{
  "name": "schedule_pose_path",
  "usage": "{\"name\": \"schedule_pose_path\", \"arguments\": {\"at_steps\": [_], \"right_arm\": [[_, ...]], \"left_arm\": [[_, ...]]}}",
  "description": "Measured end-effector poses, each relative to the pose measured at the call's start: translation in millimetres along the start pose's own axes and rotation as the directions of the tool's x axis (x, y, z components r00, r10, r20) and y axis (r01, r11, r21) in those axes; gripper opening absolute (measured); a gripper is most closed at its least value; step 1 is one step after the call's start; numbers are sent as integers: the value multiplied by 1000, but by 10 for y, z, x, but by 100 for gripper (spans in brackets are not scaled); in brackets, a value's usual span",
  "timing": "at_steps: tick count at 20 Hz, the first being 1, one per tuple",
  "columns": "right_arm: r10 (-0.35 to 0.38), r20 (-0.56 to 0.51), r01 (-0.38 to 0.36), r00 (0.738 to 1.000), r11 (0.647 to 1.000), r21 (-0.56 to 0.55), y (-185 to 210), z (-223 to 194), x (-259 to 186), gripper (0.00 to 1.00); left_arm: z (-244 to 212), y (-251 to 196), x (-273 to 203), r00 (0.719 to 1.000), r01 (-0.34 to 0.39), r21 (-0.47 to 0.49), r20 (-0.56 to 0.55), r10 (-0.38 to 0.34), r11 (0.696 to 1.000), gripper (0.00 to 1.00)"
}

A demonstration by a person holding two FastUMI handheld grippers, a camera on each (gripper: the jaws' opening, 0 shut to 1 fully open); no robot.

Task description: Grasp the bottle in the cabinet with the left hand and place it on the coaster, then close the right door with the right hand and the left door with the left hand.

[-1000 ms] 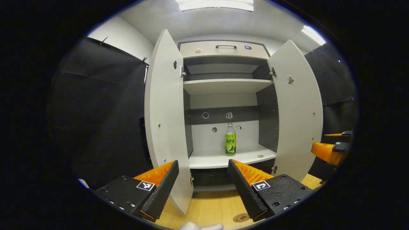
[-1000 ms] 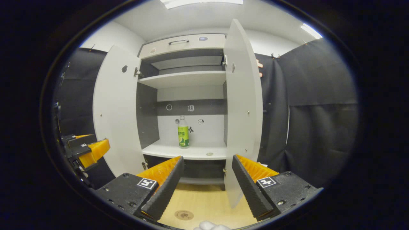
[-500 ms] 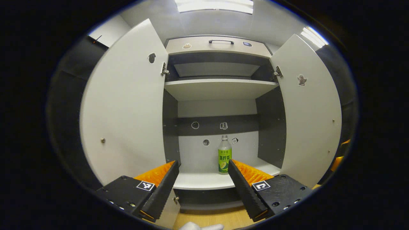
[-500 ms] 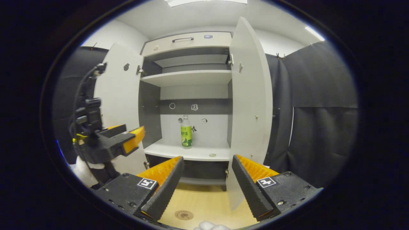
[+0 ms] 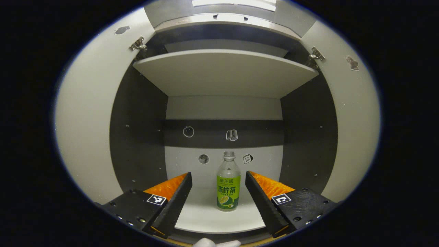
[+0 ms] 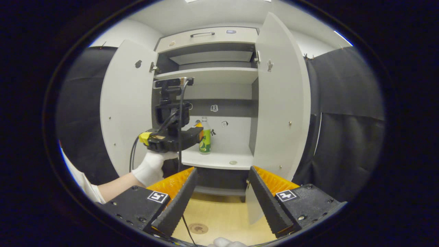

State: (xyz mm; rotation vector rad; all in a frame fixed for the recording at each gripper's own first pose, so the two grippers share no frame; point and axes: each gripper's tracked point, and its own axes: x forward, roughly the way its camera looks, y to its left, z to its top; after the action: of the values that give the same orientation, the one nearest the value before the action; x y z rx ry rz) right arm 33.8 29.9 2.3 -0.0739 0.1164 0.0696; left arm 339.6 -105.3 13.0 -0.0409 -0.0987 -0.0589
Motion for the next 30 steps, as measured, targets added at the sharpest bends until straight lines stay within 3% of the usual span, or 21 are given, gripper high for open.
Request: {"name": "schedule_pose_path", "arguments": {"at_steps": [4,7,8,11,12,14,15,17,18,19,20,26,27,29,30], "right_arm": [[5,-29,-6,1000,1000,-17,6,-76,72,95],[-3,-60,3,998,1000,-11,-50,-185,168,95],[4,-68,-4,998,1000,-3,-42,-215,167,99],[8,-77,-8,997,1000,7,-69,-238,199,99],[1,-76,0,997,1000,5,-102,-235,202,95],[-8,-71,9,997,1000,9,-146,-209,203,99],[-13,-69,14,998,1000,9,-166,-198,201,95],[-23,-67,23,997,1000,8,-204,-191,187,95],[-27,-66,28,997,1000,9,-219,-186,185,95],[-29,-63,30,998,999,12,-223,-175,174,99],[-30,-63,31,998,999,15,-223,-177,166,95],[-30,-40,31,999,999,29,-195,-126,99,95],[-30,-37,31,999,999,33,-190,-119,96,99],[-30,-26,31,999,998,46,-177,-102,58,95],[-28,-24,29,999,998,50,-165,-104,39,99]], "left_arm": [[-269,-101,492,1000,-12,-18,-25,12,1000,95],[-418,-120,690,999,-22,-5,-27,22,1000,95],[-471,-140,744,999,-22,3,-36,22,1000,95],[-643,-205,900,997,-9,24,-80,11,1000,95],[-694,-210,938,996,-10,26,-89,13,1000,95],[-802,-198,988,993,-9,15,-118,11,1000,95],[-845,-206,998,992,-8,7,-129,9,1000,94],[-798,-187,982,993,-17,12,-119,18,1000,94],[-759,-163,969,994,-23,15,-107,24,1000,77],[-694,-157,919,995,-23,14,-95,24,1000,75],[-661,-168,933,996,-17,12,-82,18,1000,77],[-308,-177,560,999,33,5,-25,-33,999,77],[-248,-167,455,999,39,3,-18,-39,999,76],[-127,-156,237,999,54,6,2,-54,999,76],[-52,-147,119,998,60,13,12,-60,998,76]]}}
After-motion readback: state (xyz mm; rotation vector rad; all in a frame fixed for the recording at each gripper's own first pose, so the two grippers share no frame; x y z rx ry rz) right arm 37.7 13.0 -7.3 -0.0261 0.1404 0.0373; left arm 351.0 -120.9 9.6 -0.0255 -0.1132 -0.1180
